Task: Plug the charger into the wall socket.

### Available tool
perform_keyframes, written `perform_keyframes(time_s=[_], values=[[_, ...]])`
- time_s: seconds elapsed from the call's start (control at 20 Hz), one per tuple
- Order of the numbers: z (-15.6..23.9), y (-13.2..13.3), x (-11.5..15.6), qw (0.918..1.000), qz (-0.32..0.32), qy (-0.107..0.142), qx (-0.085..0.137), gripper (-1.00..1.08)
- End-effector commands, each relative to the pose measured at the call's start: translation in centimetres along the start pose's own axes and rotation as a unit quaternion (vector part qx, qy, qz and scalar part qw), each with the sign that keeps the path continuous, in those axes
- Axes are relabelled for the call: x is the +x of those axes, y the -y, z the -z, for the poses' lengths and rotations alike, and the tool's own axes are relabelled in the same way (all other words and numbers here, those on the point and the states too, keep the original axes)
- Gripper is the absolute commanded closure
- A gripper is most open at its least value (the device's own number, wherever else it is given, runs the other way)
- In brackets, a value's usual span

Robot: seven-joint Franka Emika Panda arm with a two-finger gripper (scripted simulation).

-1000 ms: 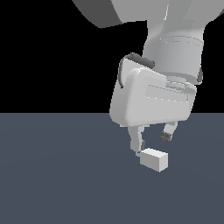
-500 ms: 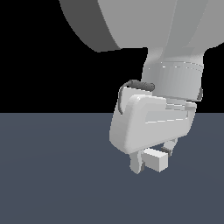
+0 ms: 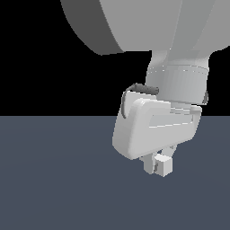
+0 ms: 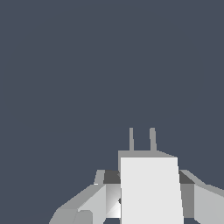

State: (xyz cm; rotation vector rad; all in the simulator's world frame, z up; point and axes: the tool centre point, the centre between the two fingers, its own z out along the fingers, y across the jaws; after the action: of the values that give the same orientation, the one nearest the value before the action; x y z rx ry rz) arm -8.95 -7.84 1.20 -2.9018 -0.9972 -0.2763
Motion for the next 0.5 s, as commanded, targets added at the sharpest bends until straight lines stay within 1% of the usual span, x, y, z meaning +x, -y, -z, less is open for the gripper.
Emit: perform_keyframes(time_s=[0.0, 0.45], values=[[-0.03, 0.02, 0.0, 1.0, 0.0, 0.0, 0.0, 1.08], [0.36, -0.06, 0.6, 0.9998, -0.02, 0.0, -0.004, 1.08]])
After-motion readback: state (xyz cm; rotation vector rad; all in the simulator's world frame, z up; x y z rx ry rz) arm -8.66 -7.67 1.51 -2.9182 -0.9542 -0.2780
